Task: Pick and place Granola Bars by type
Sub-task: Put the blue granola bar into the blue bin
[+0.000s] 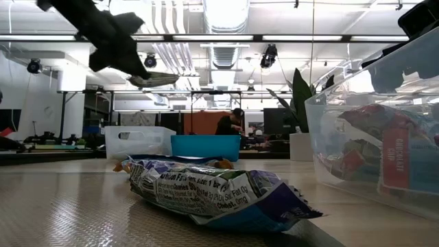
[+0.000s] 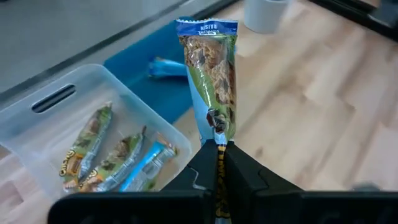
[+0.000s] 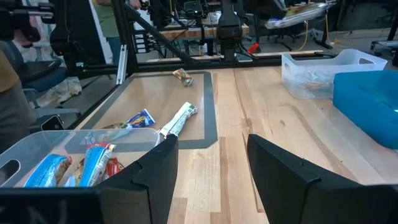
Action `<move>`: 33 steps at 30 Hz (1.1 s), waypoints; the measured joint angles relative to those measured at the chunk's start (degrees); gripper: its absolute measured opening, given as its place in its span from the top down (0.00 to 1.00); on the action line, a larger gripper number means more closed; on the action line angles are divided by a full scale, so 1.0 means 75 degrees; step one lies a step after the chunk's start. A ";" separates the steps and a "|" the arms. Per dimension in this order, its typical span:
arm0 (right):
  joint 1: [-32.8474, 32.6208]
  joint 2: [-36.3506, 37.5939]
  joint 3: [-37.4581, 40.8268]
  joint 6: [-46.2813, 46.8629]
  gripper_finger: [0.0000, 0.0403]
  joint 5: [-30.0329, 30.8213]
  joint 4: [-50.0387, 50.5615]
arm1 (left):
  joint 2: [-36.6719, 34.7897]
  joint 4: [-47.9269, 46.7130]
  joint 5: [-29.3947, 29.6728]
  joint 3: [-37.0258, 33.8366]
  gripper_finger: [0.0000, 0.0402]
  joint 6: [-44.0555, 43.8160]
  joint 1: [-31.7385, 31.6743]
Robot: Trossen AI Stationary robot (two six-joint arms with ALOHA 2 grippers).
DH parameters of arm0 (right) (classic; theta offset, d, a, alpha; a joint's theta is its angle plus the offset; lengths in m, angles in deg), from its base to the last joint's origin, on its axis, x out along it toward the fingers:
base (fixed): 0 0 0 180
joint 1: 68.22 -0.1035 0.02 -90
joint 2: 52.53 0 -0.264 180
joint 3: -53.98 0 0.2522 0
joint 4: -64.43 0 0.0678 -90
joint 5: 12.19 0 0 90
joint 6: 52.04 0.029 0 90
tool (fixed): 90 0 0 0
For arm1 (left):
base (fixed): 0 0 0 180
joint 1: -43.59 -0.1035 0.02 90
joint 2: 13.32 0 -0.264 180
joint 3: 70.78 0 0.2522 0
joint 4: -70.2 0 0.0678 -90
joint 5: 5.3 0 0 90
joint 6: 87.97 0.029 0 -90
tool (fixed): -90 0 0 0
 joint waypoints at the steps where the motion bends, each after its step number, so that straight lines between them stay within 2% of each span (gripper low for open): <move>1: 0.0000 0.0000 0.0000 0.0015 0.55 0.0000 0.0002 | 0.0123 0.0094 0.0054 0.0030 1.00 -0.0103 -0.0092; 8: -0.0006 0.0000 0.0000 0.0017 0.55 0.0000 0.0001 | 0.1470 0.0535 0.0163 0.0706 1.00 -0.0724 -0.0926; 14: -0.0003 -0.0001 0.0000 0.0014 0.55 0.0003 0.0000 | 0.2846 0.0567 0.0443 0.1990 1.00 -0.1035 -0.1233; 21: 0.0000 -0.0003 0.0000 0.0014 0.55 0.0003 0.0000 | 0.4231 0.0526 0.0549 0.3355 1.00 -0.1945 -0.1648; 28: 0.0000 -0.0003 0.0000 0.0014 0.55 0.0003 0.0000 | 0.5545 0.0020 0.0578 0.4636 1.00 -0.2638 -0.2034; 33: 0.0000 0.0000 0.0000 0.0012 0.55 0.0000 0.0003 | 0.6318 -0.0345 0.0557 0.5174 1.00 -0.3258 -0.2268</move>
